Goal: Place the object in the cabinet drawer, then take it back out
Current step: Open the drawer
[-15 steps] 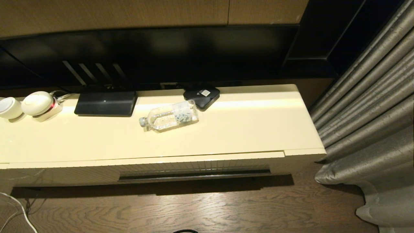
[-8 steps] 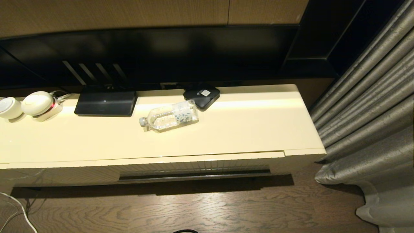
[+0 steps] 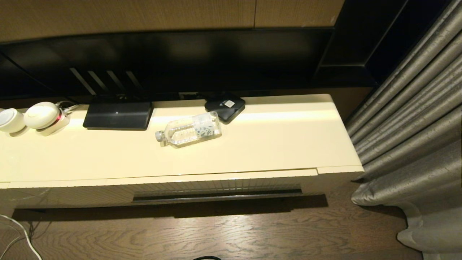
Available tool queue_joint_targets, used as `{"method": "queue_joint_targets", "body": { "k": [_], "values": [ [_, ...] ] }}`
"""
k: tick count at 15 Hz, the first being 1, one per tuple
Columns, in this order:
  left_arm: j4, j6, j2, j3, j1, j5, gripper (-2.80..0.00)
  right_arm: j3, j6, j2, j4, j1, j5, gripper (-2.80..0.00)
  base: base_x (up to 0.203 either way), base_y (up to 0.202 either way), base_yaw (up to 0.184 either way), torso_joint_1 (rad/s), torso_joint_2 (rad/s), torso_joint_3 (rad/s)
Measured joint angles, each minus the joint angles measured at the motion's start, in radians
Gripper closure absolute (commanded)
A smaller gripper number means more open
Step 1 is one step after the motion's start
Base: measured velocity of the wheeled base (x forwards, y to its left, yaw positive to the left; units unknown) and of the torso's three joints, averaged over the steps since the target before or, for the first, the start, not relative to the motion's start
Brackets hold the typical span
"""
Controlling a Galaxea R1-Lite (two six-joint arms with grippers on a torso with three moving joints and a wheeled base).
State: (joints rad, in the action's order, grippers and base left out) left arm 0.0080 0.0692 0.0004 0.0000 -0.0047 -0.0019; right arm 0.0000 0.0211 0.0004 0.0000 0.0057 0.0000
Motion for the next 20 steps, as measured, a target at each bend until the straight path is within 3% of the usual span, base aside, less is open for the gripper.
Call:
{"method": "queue_joint_targets", "body": {
  "k": [5, 7, 11, 14, 17, 20],
  "values": [
    [-0.005, 0.006, 0.000, -0.008, 0.001, 0.001, 0.00, 0.000, 0.000, 0.000, 0.000, 0.000, 0.000, 0.00, 0.000, 0.000, 0.000, 0.000, 0.00, 0.000],
    [0.020, 0.020, 0.001, -0.077, 0.001, -0.012, 0.00, 0.000, 0.000, 0.000, 0.000, 0.000, 0.000, 0.00, 0.000, 0.000, 0.000, 0.000, 0.00, 0.000],
    [0.069, 0.061, 0.100, -0.322, 0.001, -0.068, 0.00, 0.000, 0.000, 0.000, 0.000, 0.000, 0.001, 0.00, 0.000, 0.000, 0.000, 0.000, 0.00, 0.000],
    [0.080, 0.087, 0.330, -0.576, -0.006, -0.080, 0.00, 0.000, 0.000, 0.000, 0.000, 0.000, 0.001, 0.00, 0.000, 0.000, 0.000, 0.000, 0.00, 0.000],
    [0.113, 0.223, 0.569, -0.771, -0.034, -0.100, 0.00, 0.000, 0.000, 0.000, 0.000, 0.000, 0.001, 0.00, 0.000, 0.000, 0.000, 0.000, 0.00, 0.000],
    [0.203, 0.389, 0.746, -0.820, -0.085, -0.154, 0.00, 0.000, 0.000, 0.000, 0.000, 0.000, 0.001, 0.00, 0.000, 0.000, 0.000, 0.000, 0.00, 0.000]
  ]
}}
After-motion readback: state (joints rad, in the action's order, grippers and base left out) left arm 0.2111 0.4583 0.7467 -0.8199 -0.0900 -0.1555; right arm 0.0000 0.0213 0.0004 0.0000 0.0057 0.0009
